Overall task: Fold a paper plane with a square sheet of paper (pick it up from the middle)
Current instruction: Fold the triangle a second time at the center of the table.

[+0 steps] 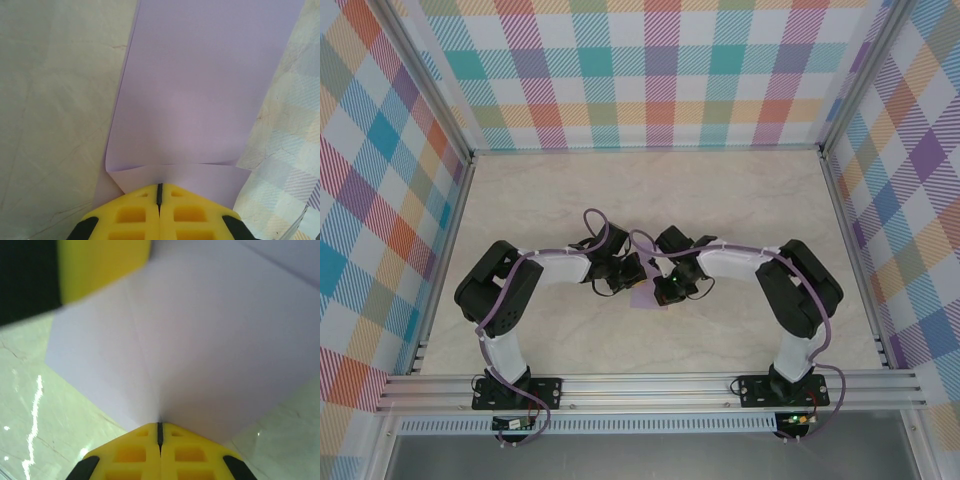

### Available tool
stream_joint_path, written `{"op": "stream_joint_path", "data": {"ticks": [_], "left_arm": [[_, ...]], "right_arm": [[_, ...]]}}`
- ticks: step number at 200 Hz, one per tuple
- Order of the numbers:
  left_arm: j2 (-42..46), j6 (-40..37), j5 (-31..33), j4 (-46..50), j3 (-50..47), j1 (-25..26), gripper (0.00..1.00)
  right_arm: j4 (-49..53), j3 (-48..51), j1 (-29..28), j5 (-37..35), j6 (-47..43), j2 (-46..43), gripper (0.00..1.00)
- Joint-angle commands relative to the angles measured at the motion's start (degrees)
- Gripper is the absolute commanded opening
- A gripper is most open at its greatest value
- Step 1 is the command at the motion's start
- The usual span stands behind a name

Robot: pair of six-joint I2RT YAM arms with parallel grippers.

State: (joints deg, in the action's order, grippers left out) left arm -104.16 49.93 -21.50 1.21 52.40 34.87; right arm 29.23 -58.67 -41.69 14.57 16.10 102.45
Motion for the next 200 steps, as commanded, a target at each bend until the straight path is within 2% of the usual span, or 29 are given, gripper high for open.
{"op": "stream_joint_path", "data": {"ticks": [1, 36, 73, 121, 147, 200], "left_arm": [[-4.2, -0.1, 8.5, 10.2, -2.4, -0.2, 0.00], [-3.9, -0.1, 7.7, 9.4, -2.5, -0.2, 0.00], [-3.6, -0.8, 5.7, 7.8, -2.4, -0.2, 0.00], [-3.1, -1.2, 5.2, 7.6, -1.4, 0.0, 0.00], [-3.1, -1.4, 4.8, 7.6, -0.9, 0.0, 0.00], [-2.4, -2.3, 3.3, 6.7, 1.9, 0.0, 0.00]], "right_arm": [[5.3, 3.4, 0.6, -0.3, -0.7, -1.8, 0.00], [5.7, 6.4, 0.6, -1.0, 0.7, -5.0, 0.00], [2.9, 3.8, 0.9, -1.5, 4.5, -9.6, 0.00], [-5.4, -0.3, 0.8, 2.9, 10.8, -3.3, 0.00], [-4.5, -0.6, 0.8, 2.8, 10.0, -0.6, 0.00], [-2.9, 4.5, 1.2, 2.0, 8.7, -2.0, 0.00]]}}
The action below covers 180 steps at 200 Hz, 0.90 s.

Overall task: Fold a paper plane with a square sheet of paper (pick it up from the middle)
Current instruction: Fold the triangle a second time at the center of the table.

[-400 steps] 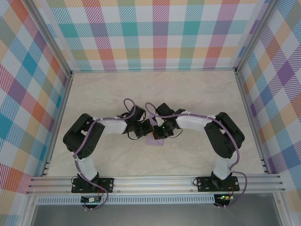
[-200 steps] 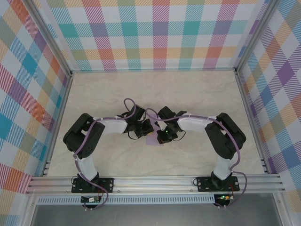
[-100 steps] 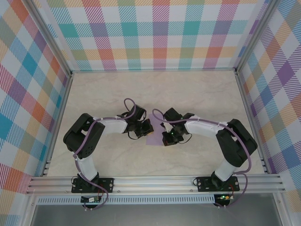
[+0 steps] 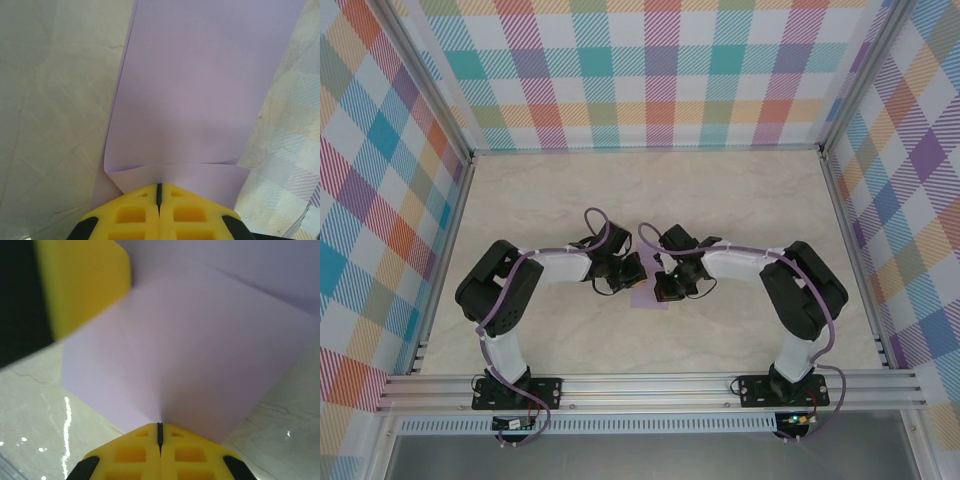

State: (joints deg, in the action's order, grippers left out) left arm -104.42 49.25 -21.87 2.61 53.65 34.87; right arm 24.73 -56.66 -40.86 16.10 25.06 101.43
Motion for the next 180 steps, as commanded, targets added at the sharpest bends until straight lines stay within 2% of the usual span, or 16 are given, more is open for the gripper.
{"op": "stream_joint_path", "data": {"ticks": [1, 45, 91, 129, 180], "left_arm": [[-2.1, -1.7, 3.7, 5.3, 0.7, 0.0, 0.00], [2.6, -2.4, 0.0, -1.7, -0.5, 0.4, 0.00], [4.5, -2.1, -1.8, -7.4, -3.6, 3.9, 0.02], [0.4, -2.8, -2.0, -7.5, -2.7, 5.8, 0.02], [-1.5, -7.9, 2.2, -4.9, -2.2, 4.1, 0.03]], "right_arm": [[1.7, 2.6, 0.4, 0.4, -0.2, -1.0, 0.00], [1.6, 4.6, 0.7, -0.9, 0.5, -0.9, 0.00], [0.8, 4.5, 0.7, -0.6, 1.9, 0.4, 0.00], [1.0, 4.6, 0.7, -0.7, 1.9, 0.5, 0.00], [1.7, 5.5, 0.8, -1.5, 1.0, 0.9, 0.00]]}}
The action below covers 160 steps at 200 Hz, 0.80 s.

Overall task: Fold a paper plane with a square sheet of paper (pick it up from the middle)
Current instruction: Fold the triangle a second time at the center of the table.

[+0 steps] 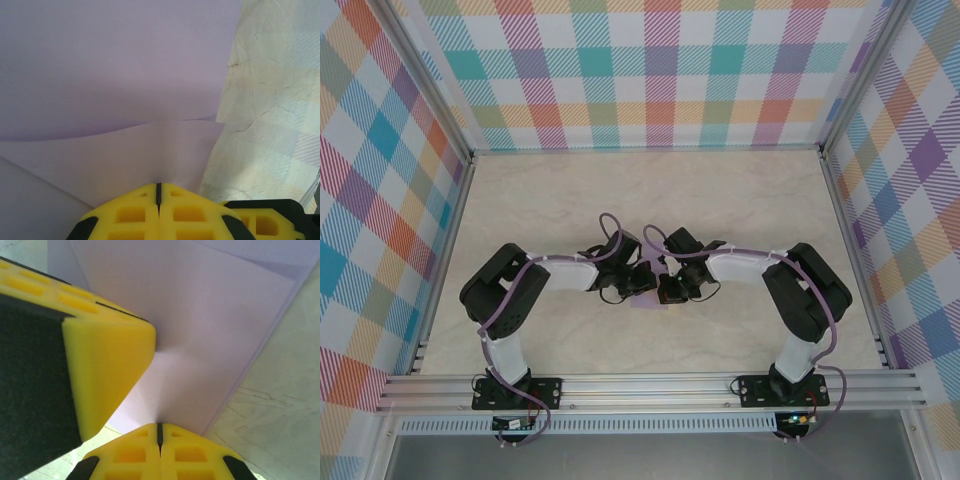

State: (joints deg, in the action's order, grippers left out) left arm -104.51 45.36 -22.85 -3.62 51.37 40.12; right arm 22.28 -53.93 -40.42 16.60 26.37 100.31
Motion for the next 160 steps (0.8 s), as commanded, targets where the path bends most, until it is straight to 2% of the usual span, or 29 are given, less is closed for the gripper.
{"op": "stream_joint_path", "data": {"ticks": [1, 94, 109, 123, 140, 160], "left_arm": [[-1.5, -4.1, 3.2, 1.3, 0.0, -1.2, 0.04], [0.2, -12.1, 5.0, 2.8, -0.5, -12.3, 0.04], [1.0, -12.3, 4.7, 3.5, 0.0, -13.1, 0.04], [2.3, -12.0, 3.7, 4.1, 0.5, -13.6, 0.05], [4.8, -10.8, 3.2, 4.5, 0.8, -13.6, 0.06], [8.1, -8.6, 3.1, 4.8, 0.5, -13.5, 0.11]], "right_arm": [[4.1, 2.8, 0.4, -2.1, -0.3, 2.0, 0.00], [3.4, 5.3, 1.7, -1.7, -1.0, 1.9, 0.00], [3.0, 4.7, 1.7, 0.2, -0.3, 1.5, 0.00], [2.1, 3.5, 1.7, 5.1, 2.9, -0.2, 0.00], [-1.4, 2.2, 1.7, 9.5, 8.0, -4.4, 0.05], [-0.9, -0.9, 2.0, 6.2, 10.9, -9.3, 0.12]]}}
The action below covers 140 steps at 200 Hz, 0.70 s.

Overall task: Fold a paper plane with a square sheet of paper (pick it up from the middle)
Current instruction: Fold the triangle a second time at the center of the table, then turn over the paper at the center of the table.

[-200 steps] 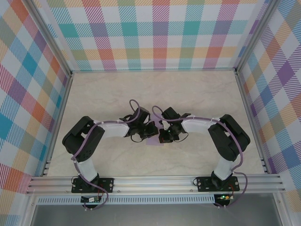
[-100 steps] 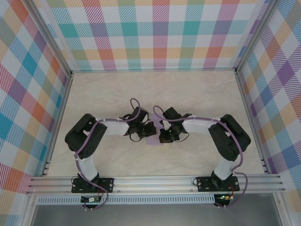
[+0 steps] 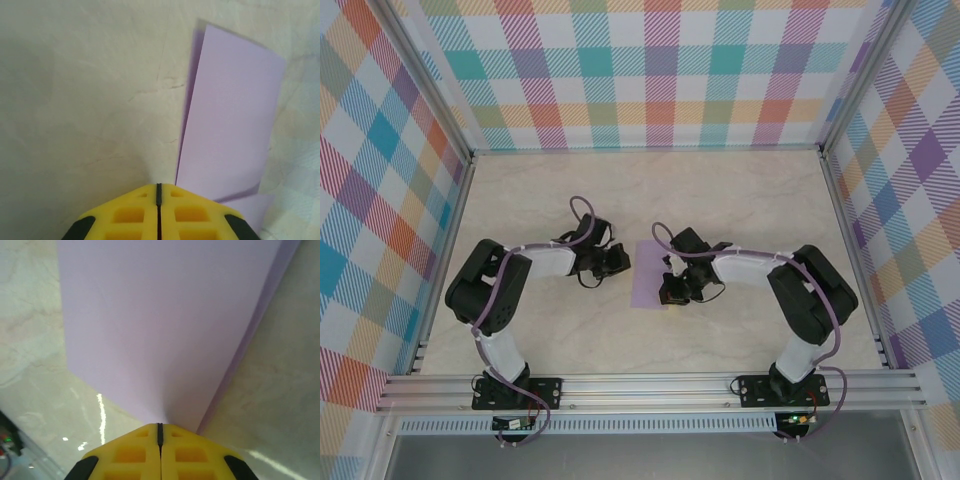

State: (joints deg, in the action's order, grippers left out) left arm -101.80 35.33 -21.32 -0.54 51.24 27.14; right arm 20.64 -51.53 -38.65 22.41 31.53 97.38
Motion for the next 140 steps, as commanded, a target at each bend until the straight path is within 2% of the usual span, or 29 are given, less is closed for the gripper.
{"op": "stream_joint_path", "data": {"ticks": [1, 14, 27, 54, 84, 111, 140], "left_arm": [[5.5, 1.6, 1.5, 1.6, 0.6, -0.5, 0.11], [7.6, 3.1, 1.5, 1.8, 0.0, -0.4, 0.15], [9.2, 4.7, 2.0, 2.7, -0.5, 0.0, 0.25], [12.0, 7.6, 2.9, 3.4, -2.3, 1.5, 0.39], [13.0, 11.0, 1.5, 1.9, -4.2, 3.1, 0.48], [12.2, 13.9, -0.1, -0.8, -5.4, 5.1, 0.51], [10.2, 17.6, -2.4, -6.4, -7.1, 6.4, 0.51]], "right_arm": [[0.8, -3.5, 0.2, 0.2, 5.9, -6.5, 0.13], [0.9, -4.4, 1.2, -1.7, 6.8, -8.6, 0.27], [0.3, -4.2, 2.8, -3.2, 6.6, -9.7, 0.40], [-0.1, -4.1, 6.0, -3.7, 4.1, -8.1, 0.50], [-0.1, -6.6, 7.4, 0.4, -1.9, -3.6, 0.51], [-0.5, -8.1, 7.5, 2.8, -5.1, -0.1, 0.50], [-0.8, -9.6, 7.4, 5.7, -7.6, 3.9, 0.42]]}}
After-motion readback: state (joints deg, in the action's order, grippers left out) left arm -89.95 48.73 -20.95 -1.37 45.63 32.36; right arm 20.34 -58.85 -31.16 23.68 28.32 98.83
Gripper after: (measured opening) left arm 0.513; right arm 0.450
